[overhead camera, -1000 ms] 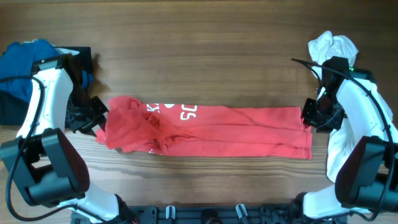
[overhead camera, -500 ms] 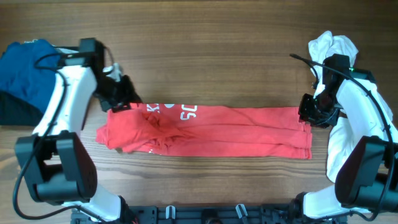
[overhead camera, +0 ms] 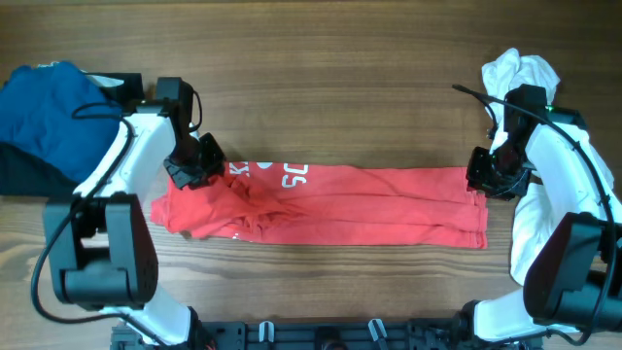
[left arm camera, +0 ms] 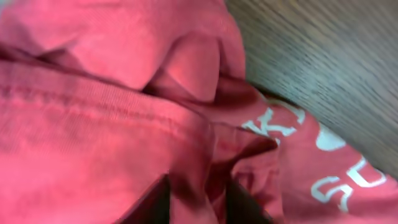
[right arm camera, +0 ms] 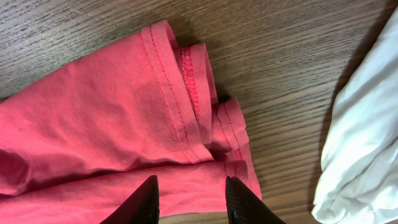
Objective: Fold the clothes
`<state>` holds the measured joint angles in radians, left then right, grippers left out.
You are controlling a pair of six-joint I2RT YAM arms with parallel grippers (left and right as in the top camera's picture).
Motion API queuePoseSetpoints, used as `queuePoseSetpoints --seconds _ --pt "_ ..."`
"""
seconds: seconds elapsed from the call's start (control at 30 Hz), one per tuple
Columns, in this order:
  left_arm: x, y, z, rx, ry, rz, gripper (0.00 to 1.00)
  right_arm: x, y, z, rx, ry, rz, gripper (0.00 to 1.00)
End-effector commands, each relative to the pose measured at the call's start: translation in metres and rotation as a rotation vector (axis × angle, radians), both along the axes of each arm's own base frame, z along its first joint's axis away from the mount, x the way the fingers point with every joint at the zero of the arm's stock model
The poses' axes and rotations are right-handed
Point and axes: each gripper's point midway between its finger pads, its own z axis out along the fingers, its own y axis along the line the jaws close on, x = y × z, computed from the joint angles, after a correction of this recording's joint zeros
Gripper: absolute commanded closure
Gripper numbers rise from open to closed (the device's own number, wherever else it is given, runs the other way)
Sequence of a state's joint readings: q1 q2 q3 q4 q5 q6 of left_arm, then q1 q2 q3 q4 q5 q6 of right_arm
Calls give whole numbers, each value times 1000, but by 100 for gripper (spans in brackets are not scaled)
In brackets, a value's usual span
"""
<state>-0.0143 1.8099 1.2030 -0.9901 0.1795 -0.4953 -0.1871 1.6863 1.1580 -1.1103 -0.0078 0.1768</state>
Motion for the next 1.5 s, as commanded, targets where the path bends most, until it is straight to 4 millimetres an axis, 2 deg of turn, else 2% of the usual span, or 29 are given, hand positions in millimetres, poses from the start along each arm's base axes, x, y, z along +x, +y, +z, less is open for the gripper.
queuePoseSetpoints --seconds 0.0,0.07,0.17,0.23,0.3,0.33,0.57,0.63,0.77,0.83,0.9,0.93,0.97,1.0,1.03,1.13,1.17,1.23,1.33,1.47 --pt "-8 -4 -13 15 51 -16 88 -2 1 3 16 -11 10 64" --pt "-11 -9 -14 16 60 -30 96 -2 1 3 16 -11 10 64" --pt "-8 -23 -11 -45 39 -66 96 -2 1 3 16 -11 10 65" --pt "3 -46 2 -185 -37 -140 96 -2 1 3 16 -12 10 64" --pt "16 -59 24 -252 -132 -199 96 -2 1 3 16 -12 10 64" --pt "18 -61 28 -253 -150 -211 96 -2 1 3 15 -12 10 64" --pt "-6 -90 25 -261 -115 -380 96 -1 1 3 15 -16 12 64" --pt "-16 -101 24 -257 -108 -477 96 -1 1 2 14 -16 12 64" --pt "-33 -75 12 -39 5 -432 96 -1 1 3 16 -13 12 64" --pt "-37 -72 9 -24 18 -430 95 -1 1 3 16 -13 12 64" --pt "-45 -70 3 -22 46 -415 80 -2 1 3 16 -12 12 64" --pt "-49 -69 1 -26 60 -411 68 -1 1 3 16 -13 12 64" --pt "-51 -69 0 -28 67 -411 71 -1 1 2 15 -15 12 64" --pt "-51 -69 2 -29 65 -412 80 0 1 2 15 -18 12 64" --pt "-47 -68 11 -30 41 -408 83 0 1 2 14 -18 12 64" --pt "-22 -62 50 -15 -136 -405 74 1 1 2 13 -23 12 64" --pt "-16 -57 62 -8 -192 -389 68 1 1 2 13 -23 12 63" --pt "-16 -44 77 6 -229 -341 46 1 1 2 13 -24 13 64" --pt "-32 -12 65 120 -130 -216 52 1 1 2 14 -22 13 63" --pt "-39 6 25 131 -102 -94 57 0 1 2 15 -19 12 57"
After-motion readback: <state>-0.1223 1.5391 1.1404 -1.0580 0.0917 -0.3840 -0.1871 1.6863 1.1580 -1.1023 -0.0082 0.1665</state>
